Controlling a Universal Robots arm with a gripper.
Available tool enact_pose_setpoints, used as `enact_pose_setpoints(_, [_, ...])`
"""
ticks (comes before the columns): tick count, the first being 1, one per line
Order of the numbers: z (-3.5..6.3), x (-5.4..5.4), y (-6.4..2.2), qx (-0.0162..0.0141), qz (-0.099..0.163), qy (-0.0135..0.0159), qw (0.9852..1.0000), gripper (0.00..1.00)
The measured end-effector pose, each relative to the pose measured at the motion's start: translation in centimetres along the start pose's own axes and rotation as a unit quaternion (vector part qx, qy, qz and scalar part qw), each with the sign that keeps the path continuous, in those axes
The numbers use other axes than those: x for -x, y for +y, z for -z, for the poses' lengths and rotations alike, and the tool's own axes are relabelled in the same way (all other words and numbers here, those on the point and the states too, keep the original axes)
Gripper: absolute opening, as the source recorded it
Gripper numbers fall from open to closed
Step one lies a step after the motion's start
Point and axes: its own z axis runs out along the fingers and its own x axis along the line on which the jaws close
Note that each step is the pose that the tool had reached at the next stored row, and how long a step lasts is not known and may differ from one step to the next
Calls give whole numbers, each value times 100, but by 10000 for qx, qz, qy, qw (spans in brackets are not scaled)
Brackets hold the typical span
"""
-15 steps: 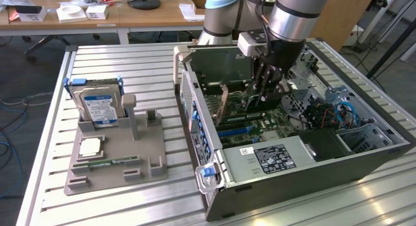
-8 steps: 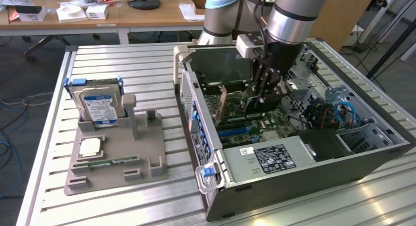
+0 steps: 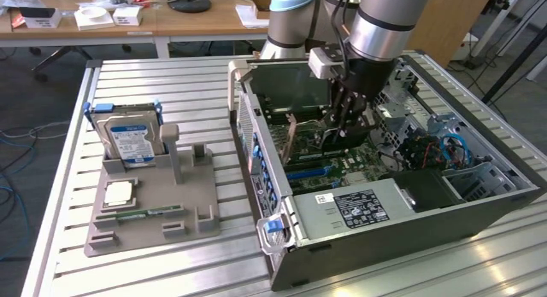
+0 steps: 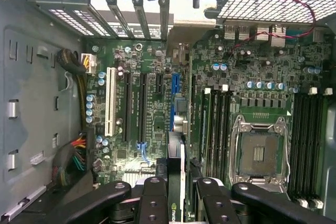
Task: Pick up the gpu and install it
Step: 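Insert the gpu into the slot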
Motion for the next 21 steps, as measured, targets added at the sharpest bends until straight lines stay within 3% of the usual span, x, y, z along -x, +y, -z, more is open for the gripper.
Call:
enact_pose_setpoints(13, [-41, -51, 30, 0, 0, 0, 10000, 26])
enact_pose_setpoints(21, [-166, -52, 60, -4, 0, 0, 10000, 26])
